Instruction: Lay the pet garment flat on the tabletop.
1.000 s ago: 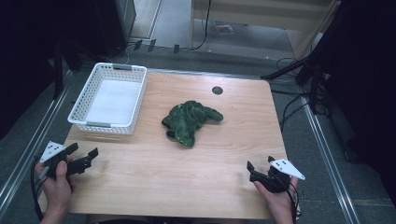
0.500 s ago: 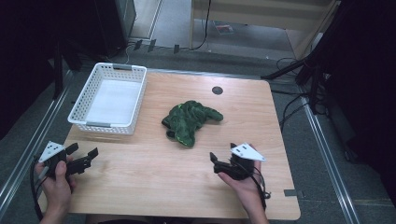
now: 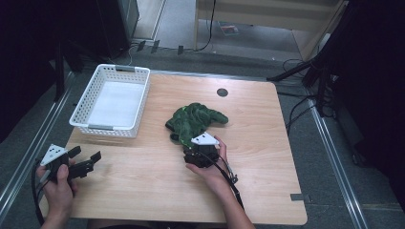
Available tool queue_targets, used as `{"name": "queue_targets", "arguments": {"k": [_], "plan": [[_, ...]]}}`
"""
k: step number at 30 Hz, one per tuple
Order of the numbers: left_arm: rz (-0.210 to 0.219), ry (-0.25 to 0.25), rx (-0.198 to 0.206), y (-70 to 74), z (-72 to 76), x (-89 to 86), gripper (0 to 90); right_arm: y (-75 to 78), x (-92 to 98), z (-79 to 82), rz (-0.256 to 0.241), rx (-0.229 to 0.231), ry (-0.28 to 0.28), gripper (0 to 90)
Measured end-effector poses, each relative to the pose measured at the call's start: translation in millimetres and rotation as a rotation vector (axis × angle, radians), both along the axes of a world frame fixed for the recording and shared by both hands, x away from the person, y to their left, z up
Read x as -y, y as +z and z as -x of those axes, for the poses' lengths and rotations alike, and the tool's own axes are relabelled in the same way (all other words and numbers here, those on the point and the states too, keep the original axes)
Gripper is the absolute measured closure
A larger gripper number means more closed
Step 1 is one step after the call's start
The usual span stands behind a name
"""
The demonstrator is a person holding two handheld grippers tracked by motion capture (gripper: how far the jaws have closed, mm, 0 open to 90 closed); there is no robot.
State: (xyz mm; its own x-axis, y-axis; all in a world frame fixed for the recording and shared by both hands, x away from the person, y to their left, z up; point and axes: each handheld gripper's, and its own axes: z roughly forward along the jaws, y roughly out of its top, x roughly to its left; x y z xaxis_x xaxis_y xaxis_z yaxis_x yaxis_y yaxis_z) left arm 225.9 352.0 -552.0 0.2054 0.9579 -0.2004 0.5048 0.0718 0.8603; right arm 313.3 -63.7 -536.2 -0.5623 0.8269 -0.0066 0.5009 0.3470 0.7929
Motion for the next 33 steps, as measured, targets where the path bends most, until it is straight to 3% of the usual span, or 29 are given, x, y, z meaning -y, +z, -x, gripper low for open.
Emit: {"name": "queue_targets", "arguments": {"k": [1, 2, 3, 6, 7, 8, 11, 13, 14, 15, 16, 20, 21, 22, 24, 26, 27, 29, 31, 32, 33], "plan": [[-0.001, -0.001, 0.002, 0.0, 0.0, 0.1, 13.5, -1.7, 0.3, -1.2, -0.001, -0.011, -0.02, 48.9], [-0.001, -0.001, 0.002, 0.0, 0.0, 0.1, 13.4, -1.7, 0.3, -1.2, -0.001, -0.011, -0.02, 48.9], [-0.002, 0.004, 0.004, 0.0, 0.1, 0.4, 13.5, -4.5, 3.6, -1.5, -0.013, -0.023, -0.049, 63.1], [-0.034, 0.035, 0.018, 1.5, 1.6, 2.9, 13.5, -6.4, 14.2, -1.7, -0.083, -0.058, -0.043, 81.5], [-0.001, 0.038, 0.033, 4.9, 0.5, 7.0, 13.6, -4.8, 17.4, -1.3, -0.098, -0.059, -0.044, 85.9], [0.005, 0.024, 0.042, 7.0, -0.9, 11.1, 13.5, -1.9, 20.7, 0.0, -0.111, -0.049, -0.042, 87.8], [-0.012, -0.004, 0.05, 10.9, -3.9, 24.4, 13.5, 6.6, 26.2, 3.9, -0.153, -0.029, -0.031, 89.1], [-0.028, -0.068, 0.064, 16.9, -5.1, 48.0, 13.5, 23.3, 30.9, 10.0, -0.195, 0.017, -0.002, 89.5], [-0.028, -0.068, 0.064, 16.9, -5.1, 48.0, 13.5, 29.6, 31.9, 12.2, -0.212, 0.031, 0.002, 89.5], [-0.031, -0.119, 0.072, 21.6, -6.3, 65.8, 13.5, 35.9, 33.3, 14.0, -0.228, 0.045, 0.007, 89.4], [-0.031, -0.119, 0.072, 21.6, -6.3, 65.8, 13.5, 35.9, 33.3, 14.0, -0.228, 0.045, 0.007, 89.4], [-0.062, -0.237, 0.083, 29.4, -14.8, 107.8, 13.5, 59.3, 37.3, 20.8, -0.278, 0.085, 0.023, 89.3], [-0.081, -0.286, 0.087, 31.3, -20.2, 130.1, 13.4, 69.6, 39.2, 24.0, -0.298, 0.103, 0.03, 89.3], [-0.081, -0.286, 0.087, 31.3, -20.2, 130.1, 13.4, 69.6, 39.2, 24.0, -0.298, 0.103, 0.03, 89.3], [-0.105, -0.341, 0.08, 31.8, -33.7, 162.4, 13.4, 82.9, 42.0, 29.1, -0.32, 0.13, 0.046, 90.0], [-0.096, -0.355, 0.078, 31.2, -38.9, 171.8, 13.4, 90.4, 44.5, 32.4, -0.339, 0.15, 0.05, 90.0], [-0.09, -0.392, 0.076, 29.2, -49.0, 188.5, 13.4, 93.4, 45.8, 33.6, -0.341, 0.161, 0.056, 90.0], [-0.1, -0.403, 0.076, 27.4, -54.1, 196.1, 13.3, 95.3, 46.3, 34.9, -0.337, 0.168, 0.058, 90.0], [-0.125, -0.401, 0.061, 22.2, -63.7, 206.1, 13.4, 93.3, 47.5, 33.9, -0.284, 0.194, 0.055, 90.0], [-0.121, -0.393, 0.049, 19.1, -67.4, 208.5, 13.5, 87.5, 50.7, 30.6, -0.276, 0.166, 0.044, 87.7], [-0.125, -0.389, 0.04, 16.0, -70.7, 209.0, 13.5, 87.5, 50.7, 30.6, -0.276, 0.166, 0.044, 87.7]]}}
